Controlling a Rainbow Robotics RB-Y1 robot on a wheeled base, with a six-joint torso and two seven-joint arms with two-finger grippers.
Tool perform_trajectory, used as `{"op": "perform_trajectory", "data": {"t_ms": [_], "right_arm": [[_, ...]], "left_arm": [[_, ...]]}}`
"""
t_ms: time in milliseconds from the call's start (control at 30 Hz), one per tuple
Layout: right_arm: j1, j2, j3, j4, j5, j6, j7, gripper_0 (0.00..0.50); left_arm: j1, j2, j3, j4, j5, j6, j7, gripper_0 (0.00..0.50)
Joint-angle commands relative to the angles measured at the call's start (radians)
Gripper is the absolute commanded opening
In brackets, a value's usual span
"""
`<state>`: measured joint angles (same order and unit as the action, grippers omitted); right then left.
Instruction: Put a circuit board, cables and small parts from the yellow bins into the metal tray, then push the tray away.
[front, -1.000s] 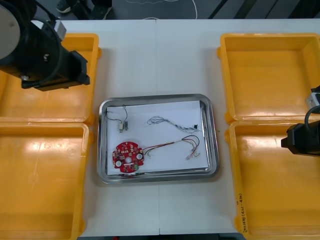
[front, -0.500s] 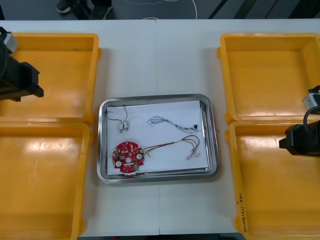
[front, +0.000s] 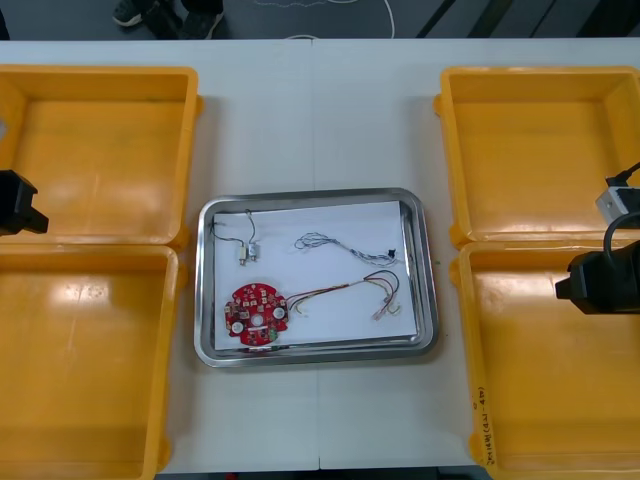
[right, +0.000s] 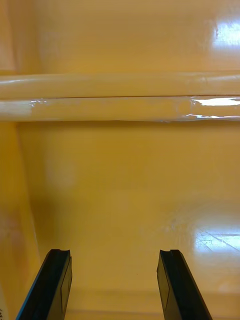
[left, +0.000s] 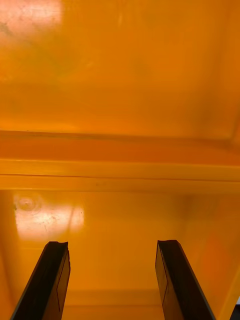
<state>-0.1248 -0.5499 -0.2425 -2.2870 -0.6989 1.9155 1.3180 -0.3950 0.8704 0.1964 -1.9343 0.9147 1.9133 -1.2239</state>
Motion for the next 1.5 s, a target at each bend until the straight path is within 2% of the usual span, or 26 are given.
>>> {"op": "perform_trajectory", "data": {"t_ms": [33,300,400,633,833,1000,1300,1500], "right_arm": [[0.010,-0.065,0.046,-0.100,-0.005,0.004,0.038,0.500],[0.010,-0.094,0.072,-0.163,-0.080,0.004,0.095,0.500],[0.010,-0.122,0.129,-0.224,-0.036,0.004,0.182,0.500],[0.010,-0.190,0.276,-0.287,0.041,-0.043,0.221,0.500],[0.007,-0.251,0.431,-0.313,0.176,-0.147,0.314,0.500],[-0.038,-0.282,0.549,-0.282,0.202,-0.248,0.333,0.500],[-0.190,-0.288,0.740,-0.149,0.188,-0.323,0.336,0.500],[-0.302,-0.286,0.853,-0.068,0.168,-0.331,0.336,0.500]], "left_arm": [[0.061,-0.067,0.090,-0.037,-0.045,0.007,-0.140,0.500],[0.113,-0.080,0.095,-0.091,-0.066,0.007,-0.134,0.500],[0.123,-0.093,0.097,-0.104,-0.080,0.007,-0.132,0.500],[0.146,-0.096,0.098,-0.127,-0.088,0.007,-0.141,0.500],[0.156,-0.097,0.100,-0.155,-0.080,0.007,-0.143,0.500],[0.157,-0.096,0.100,-0.158,-0.079,0.007,-0.146,0.500],[0.157,-0.096,0.100,-0.158,-0.066,0.007,-0.152,0.500],[0.157,-0.096,0.100,-0.158,-0.066,0.007,-0.152,0.500]]}}
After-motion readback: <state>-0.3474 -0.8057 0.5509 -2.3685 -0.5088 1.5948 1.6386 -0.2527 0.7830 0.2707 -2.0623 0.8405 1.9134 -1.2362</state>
